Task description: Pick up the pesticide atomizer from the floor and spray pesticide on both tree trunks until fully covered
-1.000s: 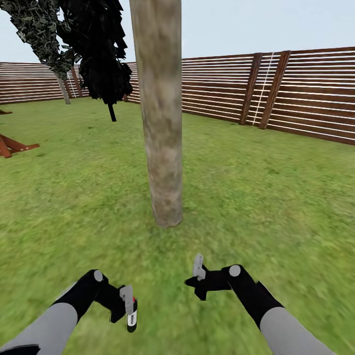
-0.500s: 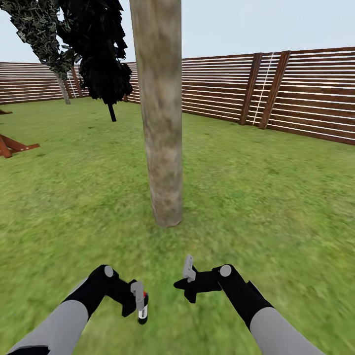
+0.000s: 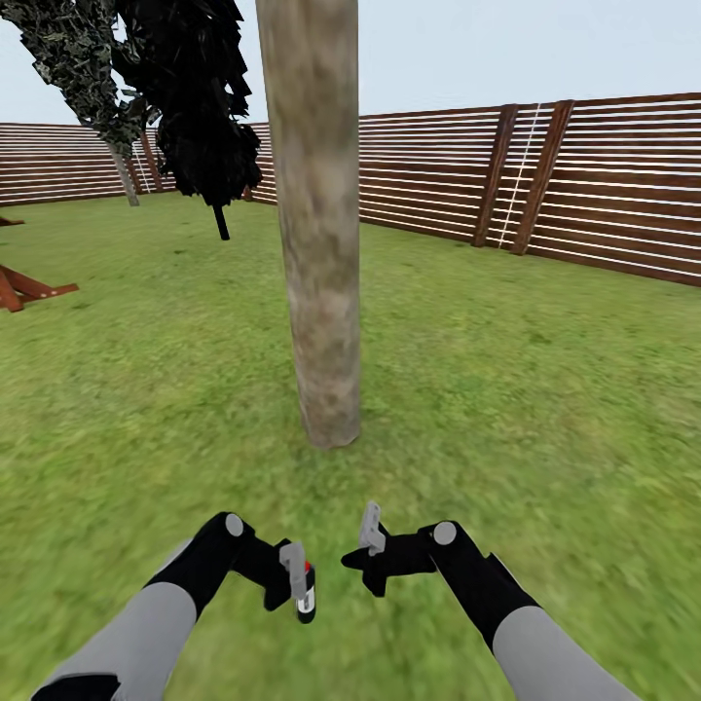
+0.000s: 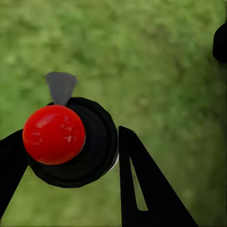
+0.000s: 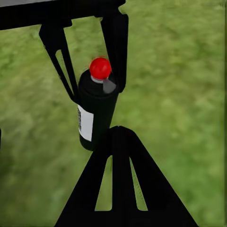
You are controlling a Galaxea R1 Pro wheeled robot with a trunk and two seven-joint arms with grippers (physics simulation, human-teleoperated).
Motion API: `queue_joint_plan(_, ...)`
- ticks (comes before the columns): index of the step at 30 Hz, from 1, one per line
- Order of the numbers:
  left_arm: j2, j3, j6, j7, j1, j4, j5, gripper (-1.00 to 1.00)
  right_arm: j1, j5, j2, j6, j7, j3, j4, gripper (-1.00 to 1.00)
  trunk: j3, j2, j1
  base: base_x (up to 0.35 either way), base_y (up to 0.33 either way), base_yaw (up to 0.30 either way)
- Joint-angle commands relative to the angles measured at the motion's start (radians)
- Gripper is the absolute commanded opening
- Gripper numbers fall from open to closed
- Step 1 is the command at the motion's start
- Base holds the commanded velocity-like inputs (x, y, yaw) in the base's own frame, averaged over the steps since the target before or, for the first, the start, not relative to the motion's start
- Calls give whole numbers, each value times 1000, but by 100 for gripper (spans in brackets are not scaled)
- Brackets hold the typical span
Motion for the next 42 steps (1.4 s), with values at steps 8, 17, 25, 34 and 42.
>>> queue_joint_plan(8, -38, 7, -7, 3, 0, -1, -8, -100, 0, 10, 0, -6, 2, -2, -7, -100, -1, 0, 0, 0, 0, 0)
queue_joint_plan(17, -64, 7, -12, 4, -1, -1, -2, -100, 0, 10, 0, -6, 2, -2, -7, -100, -1, 0, 0, 0, 0, 0)
queue_joint_plan(25, -76, 7, -14, 4, -2, -1, 20, -100, 0, 10, 0, -6, 2, -2, -7, -100, -1, 0, 0, 0, 0, 0)
queue_joint_plan(34, -76, 7, -15, 4, -2, -1, 45, -100, 0, 10, 0, -6, 2, -2, -7, -100, -1, 0, 0, 0, 0, 0)
queue_joint_plan(42, -76, 8, -15, 4, -1, 0, 54, -100, 0, 10, -1, -6, 2, -2, -7, -100, -1, 0, 0, 0, 0, 0)
